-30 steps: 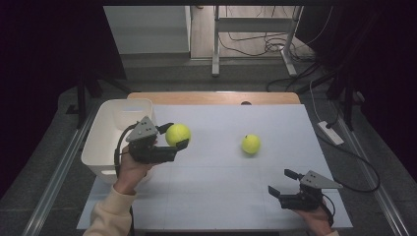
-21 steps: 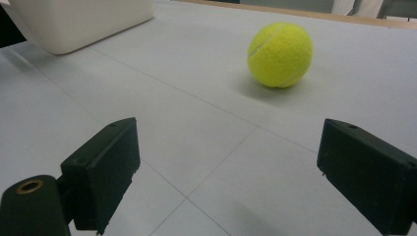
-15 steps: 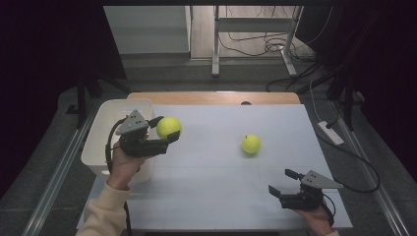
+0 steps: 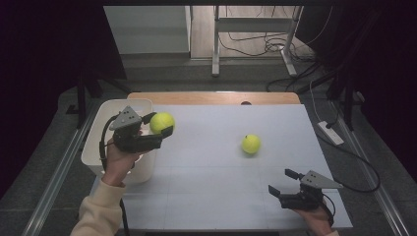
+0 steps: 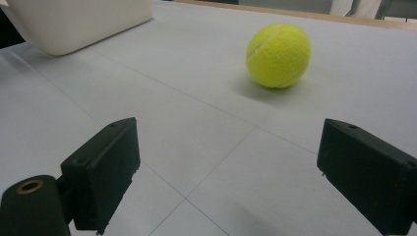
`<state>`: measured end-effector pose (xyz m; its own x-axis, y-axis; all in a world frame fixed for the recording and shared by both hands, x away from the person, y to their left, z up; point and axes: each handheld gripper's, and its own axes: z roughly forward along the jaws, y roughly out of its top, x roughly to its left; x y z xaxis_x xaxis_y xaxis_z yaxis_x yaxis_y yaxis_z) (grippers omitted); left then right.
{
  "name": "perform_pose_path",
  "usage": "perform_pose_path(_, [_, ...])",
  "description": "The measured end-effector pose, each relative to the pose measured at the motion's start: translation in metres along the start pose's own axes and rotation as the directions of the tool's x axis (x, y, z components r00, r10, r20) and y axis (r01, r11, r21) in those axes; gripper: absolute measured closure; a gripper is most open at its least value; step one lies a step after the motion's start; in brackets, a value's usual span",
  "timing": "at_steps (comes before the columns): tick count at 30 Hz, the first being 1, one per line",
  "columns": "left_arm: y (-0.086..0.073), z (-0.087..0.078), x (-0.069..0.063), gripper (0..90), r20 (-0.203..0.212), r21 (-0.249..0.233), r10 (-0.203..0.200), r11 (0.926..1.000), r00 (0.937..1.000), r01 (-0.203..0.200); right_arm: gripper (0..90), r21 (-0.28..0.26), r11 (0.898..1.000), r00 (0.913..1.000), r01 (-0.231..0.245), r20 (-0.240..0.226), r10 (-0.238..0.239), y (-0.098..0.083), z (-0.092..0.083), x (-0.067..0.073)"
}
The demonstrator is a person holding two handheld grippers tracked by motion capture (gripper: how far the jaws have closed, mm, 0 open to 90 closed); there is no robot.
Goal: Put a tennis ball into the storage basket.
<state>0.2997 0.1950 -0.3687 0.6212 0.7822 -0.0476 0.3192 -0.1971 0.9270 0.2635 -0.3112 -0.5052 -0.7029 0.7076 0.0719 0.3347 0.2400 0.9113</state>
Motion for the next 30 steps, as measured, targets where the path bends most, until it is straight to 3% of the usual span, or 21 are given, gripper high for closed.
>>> perform_pose_path(30, [0.000,-0.009,0.024,27.0,-0.077,-0.001,-0.043,0.9991,0.9961,0.043,8.9,-0.001,1.000,1.0000,-0.003,0.003,0.003,0.000,0.000,0.000])
